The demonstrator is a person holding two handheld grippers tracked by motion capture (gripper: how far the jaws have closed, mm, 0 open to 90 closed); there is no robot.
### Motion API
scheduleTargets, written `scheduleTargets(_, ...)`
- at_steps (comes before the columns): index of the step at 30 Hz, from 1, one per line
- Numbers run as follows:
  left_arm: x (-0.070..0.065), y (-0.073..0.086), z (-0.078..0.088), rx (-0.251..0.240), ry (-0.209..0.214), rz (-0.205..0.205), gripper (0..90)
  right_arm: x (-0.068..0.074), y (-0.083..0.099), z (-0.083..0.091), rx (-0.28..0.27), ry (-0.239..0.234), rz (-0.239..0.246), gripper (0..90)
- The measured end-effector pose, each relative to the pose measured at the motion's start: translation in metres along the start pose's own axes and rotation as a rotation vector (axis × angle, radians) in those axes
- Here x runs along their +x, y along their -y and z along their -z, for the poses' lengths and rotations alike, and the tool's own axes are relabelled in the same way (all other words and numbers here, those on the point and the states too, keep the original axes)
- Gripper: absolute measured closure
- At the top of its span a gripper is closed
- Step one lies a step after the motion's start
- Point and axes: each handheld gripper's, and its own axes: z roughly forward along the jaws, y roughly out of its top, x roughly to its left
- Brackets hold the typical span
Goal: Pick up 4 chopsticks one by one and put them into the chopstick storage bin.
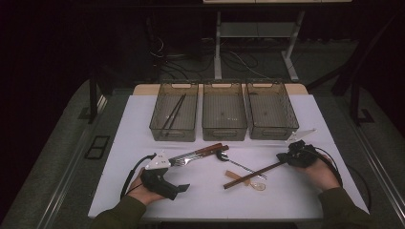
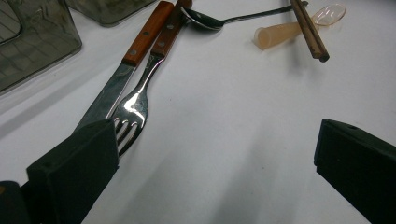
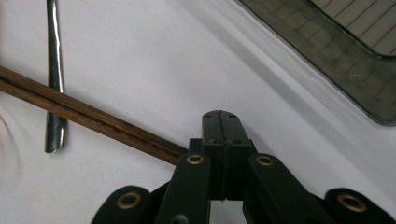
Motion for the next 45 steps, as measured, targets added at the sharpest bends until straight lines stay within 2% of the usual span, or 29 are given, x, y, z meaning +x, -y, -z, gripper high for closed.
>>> scheduleTargets(13,-0.001,0.0,0.0,0.001,0.002,0.003,0.0,0.001,0.009,0.007,0.007,-0.001,0.0,89.9)
scheduleTargets(27,-0.001,0.0,-0.001,0.002,0.002,0.003,0.0,0.011,0.023,0.02,0.013,-0.015,0.015,89.9)
scheduleTargets(34,-0.001,0.0,-0.001,0.003,0.002,0.002,0.0,0.011,0.025,0.023,-0.01,-0.017,0.009,89.8)
scheduleTargets(38,0.0,0.0,-0.001,0.002,0.002,0.001,0.0,0.012,0.019,0.029,-0.083,-0.053,0.006,81.6)
scheduleTargets(40,0.0,0.0,-0.001,0.002,0.003,0.001,0.0,0.016,0.015,0.03,-0.114,-0.095,0.01,74.7)
scheduleTargets(42,-0.001,0.0,-0.001,0.004,0.003,0.001,0.0,0.022,0.01,0.028,-0.134,-0.139,0.031,69.7)
scheduleTargets(45,-0.001,0.0,-0.001,0.006,0.004,-0.002,0.0,0.034,0.002,0.024,-0.148,-0.203,0.089,65.2)
